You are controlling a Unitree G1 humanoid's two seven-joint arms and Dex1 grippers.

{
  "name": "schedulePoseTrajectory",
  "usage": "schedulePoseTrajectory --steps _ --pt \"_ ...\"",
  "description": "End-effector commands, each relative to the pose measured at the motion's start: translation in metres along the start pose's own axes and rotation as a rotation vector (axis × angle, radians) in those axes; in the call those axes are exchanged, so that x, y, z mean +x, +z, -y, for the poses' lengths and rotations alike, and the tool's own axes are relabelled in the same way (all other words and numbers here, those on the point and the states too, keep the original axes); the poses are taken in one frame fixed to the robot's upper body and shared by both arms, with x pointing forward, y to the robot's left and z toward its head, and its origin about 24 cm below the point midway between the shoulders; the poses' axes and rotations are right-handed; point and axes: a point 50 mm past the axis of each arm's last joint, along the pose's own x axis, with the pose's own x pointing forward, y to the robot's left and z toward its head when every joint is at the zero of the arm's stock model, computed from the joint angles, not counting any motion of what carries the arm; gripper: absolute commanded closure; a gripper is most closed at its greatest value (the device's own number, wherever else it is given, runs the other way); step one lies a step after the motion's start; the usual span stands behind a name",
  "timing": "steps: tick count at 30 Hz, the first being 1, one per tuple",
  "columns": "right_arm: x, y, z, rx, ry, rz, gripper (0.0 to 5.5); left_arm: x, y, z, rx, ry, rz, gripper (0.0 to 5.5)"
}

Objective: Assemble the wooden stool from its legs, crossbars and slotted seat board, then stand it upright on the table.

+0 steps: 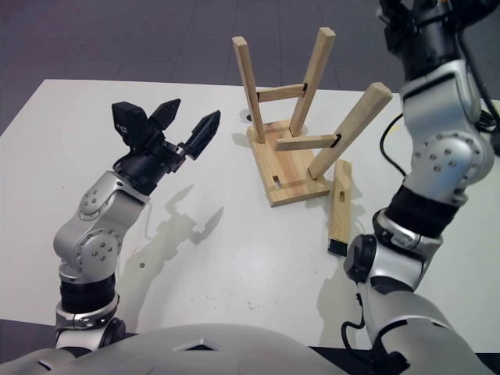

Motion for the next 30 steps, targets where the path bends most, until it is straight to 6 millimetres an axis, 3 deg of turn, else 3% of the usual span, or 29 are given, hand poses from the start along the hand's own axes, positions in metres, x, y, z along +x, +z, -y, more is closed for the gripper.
schedulePoseTrajectory --steps 1,3,4,5,7,9,10,12,23,28,30 --pt "0.027 0.048 -0.022 -0.065 0.110 0.140 0.11 0.003 0.002 -0.003 0.014 0.006 -0.003 0.10" --pt "0.032 0.062 -0.024 -0.072 0.118 0.184 0.11 0.003 0.001 -0.003 0.016 0.010 -0.005 0.10" --pt "0.032 0.060 -0.018 -0.067 0.101 0.169 0.11 0.003 0.000 -0.003 0.014 0.009 -0.006 0.10" --pt "0.028 0.045 -0.007 -0.056 0.060 0.102 0.11 0.002 0.000 -0.002 0.012 0.012 -0.007 0.10" --pt "0.005 -0.007 0.027 -0.056 -0.065 -0.150 0.11 0.001 -0.001 -0.002 0.014 0.016 -0.011 0.10" --pt "-0.040 -0.065 0.055 -0.065 -0.160 -0.442 0.11 0.000 -0.001 -0.002 0.013 0.024 -0.012 0.10" --pt "-0.061 -0.086 0.061 -0.064 -0.189 -0.555 0.11 0.000 -0.001 -0.002 0.011 0.026 -0.012 0.10" --pt "-0.082 -0.105 0.063 -0.040 -0.212 -0.642 0.11 -0.001 -0.003 -0.001 0.005 0.026 -0.014 0.10" --pt "-0.047 -0.064 0.030 0.145 -0.142 -0.257 0.11 0.002 -0.010 0.013 -0.038 0.001 -0.019 0.10" --pt "-0.037 -0.031 0.031 0.218 -0.148 -0.058 0.11 0.003 -0.006 0.008 -0.030 0.015 -0.003 0.10" --pt "-0.026 -0.015 0.017 0.227 -0.094 0.004 0.11 0.002 -0.006 0.007 -0.026 0.017 -0.005 0.10"
